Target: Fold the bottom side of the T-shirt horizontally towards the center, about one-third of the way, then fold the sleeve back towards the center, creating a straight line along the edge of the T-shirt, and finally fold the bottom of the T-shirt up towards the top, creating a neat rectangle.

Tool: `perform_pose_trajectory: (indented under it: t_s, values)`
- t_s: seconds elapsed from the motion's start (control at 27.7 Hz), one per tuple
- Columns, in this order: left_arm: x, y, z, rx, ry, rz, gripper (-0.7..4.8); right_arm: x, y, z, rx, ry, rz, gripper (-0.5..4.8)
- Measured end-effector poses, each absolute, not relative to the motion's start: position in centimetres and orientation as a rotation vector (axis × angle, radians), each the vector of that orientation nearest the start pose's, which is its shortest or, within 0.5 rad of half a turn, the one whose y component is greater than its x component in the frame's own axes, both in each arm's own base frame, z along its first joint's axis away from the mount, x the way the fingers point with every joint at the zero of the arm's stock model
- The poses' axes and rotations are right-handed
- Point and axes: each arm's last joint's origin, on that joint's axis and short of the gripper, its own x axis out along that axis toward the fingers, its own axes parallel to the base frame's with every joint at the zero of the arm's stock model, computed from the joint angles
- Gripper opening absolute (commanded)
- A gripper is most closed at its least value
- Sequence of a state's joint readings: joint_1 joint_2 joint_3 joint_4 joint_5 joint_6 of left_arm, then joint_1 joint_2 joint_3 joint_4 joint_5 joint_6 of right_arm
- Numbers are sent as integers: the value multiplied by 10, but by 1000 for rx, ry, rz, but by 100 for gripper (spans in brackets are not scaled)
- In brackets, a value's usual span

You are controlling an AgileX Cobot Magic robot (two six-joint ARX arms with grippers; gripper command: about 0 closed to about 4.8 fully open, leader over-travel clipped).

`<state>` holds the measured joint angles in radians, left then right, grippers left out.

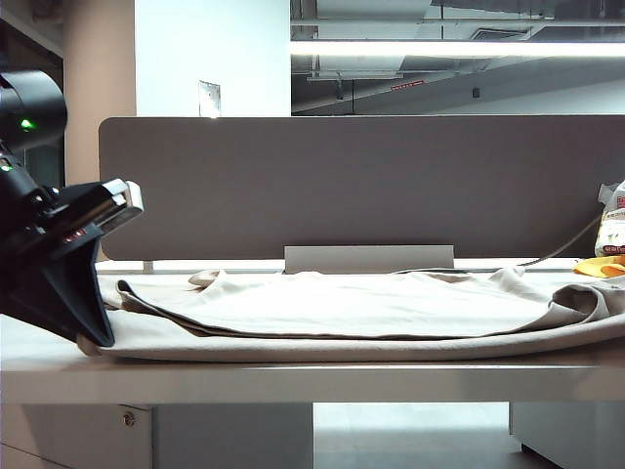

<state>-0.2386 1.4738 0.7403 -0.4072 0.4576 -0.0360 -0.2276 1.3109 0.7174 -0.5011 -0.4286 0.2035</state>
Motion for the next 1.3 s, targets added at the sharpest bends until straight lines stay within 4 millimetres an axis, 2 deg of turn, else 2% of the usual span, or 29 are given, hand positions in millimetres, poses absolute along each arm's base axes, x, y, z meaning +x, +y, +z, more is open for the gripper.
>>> perform_pose_trajectory:
  t_s: [0.29, 0.36, 0.43, 0.65, 0.72, 0.94, 1.05, 1.3]
  values:
    - [241, -72, 163, -185, 1166, -594, 0, 216, -38, 196, 528, 1071, 81, 7]
    - [242, -72, 163, -187, 1164, -593, 79, 215, -37, 197, 529, 1074, 80, 104]
    - [242, -72, 163, -191, 1163, -591, 195, 214, -37, 196, 532, 1087, 76, 198]
    - [245, -73, 165, -230, 1139, -570, 439, 214, -37, 194, 534, 1097, 68, 286]
    - [246, -73, 166, -237, 1123, -569, 479, 215, -38, 195, 531, 1082, 68, 286]
    - [253, -75, 170, -270, 1058, -557, 479, 228, -46, 203, 548, 918, -8, 285]
    - [261, -76, 179, -267, 1009, -534, 479, 236, -53, 206, 551, 839, -58, 284]
    - [288, -78, 217, -218, 859, -462, 479, 282, -79, 193, 592, 871, -106, 284]
